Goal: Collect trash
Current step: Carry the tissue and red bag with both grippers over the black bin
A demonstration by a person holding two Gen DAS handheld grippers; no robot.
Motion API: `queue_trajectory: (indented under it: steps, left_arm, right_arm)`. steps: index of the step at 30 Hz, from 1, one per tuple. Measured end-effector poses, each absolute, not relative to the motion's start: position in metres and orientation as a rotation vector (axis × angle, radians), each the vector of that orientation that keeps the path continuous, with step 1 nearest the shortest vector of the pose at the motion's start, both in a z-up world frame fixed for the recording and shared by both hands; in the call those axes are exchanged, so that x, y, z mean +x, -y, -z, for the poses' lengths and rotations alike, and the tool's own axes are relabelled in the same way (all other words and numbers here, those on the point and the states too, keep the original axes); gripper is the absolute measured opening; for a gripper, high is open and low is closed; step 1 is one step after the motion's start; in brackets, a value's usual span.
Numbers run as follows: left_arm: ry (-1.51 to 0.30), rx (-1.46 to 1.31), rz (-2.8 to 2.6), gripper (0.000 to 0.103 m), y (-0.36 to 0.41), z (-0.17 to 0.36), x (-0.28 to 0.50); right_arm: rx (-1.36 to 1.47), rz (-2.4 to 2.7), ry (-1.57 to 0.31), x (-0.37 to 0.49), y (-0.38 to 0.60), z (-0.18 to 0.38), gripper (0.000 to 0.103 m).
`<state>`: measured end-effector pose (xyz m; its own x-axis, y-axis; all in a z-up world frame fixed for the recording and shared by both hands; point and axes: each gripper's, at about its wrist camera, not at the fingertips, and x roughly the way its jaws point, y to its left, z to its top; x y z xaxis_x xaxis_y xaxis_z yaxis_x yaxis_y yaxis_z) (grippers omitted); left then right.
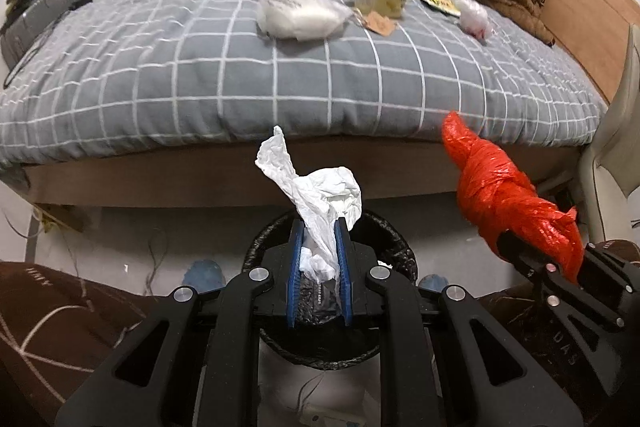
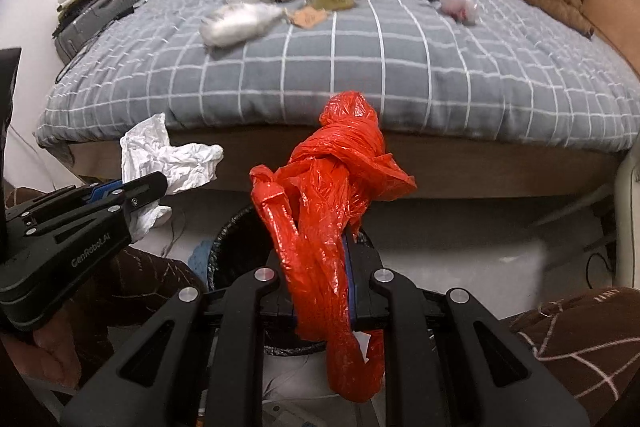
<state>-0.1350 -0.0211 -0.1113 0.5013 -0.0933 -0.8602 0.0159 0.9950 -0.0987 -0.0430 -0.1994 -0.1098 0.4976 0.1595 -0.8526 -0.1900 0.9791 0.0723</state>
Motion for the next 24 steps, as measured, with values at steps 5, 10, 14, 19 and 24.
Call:
queue_trajectory:
  steps: [5,10,14,19,24]
  left_arm:
    - [-1.089,-0.073,0.079,0.015,0.029,0.135,-0.123]
    - [-1.141,-0.053,0.086,0.015,0.040,0.158,-0.112]
    - [-1.173,-0.035,0.110,0.015,0.051,0.170,-0.105]
    - [-1.203,-0.024,0.136,0.016,0.063,0.182,-0.101]
    - [-1.221,-0.031,0.123,0.020,0.058,0.187,-0.101]
  right_arm:
    - [-0.051,-0.207,-1.063,-0.034,0.200,0.127,0.014]
    - [-0.046,-0.191,-1.092,-0.028,0.212,0.140,0.014]
    - [-0.025,-0.167,-1.114,-0.027,0.227,0.148,0.014]
    - [-0.005,-0.156,-1.130,-0.027,0.236,0.152,0.014]
    - [-0.013,-0.173,-1.140,-0.024,0.230,0.154,0.014]
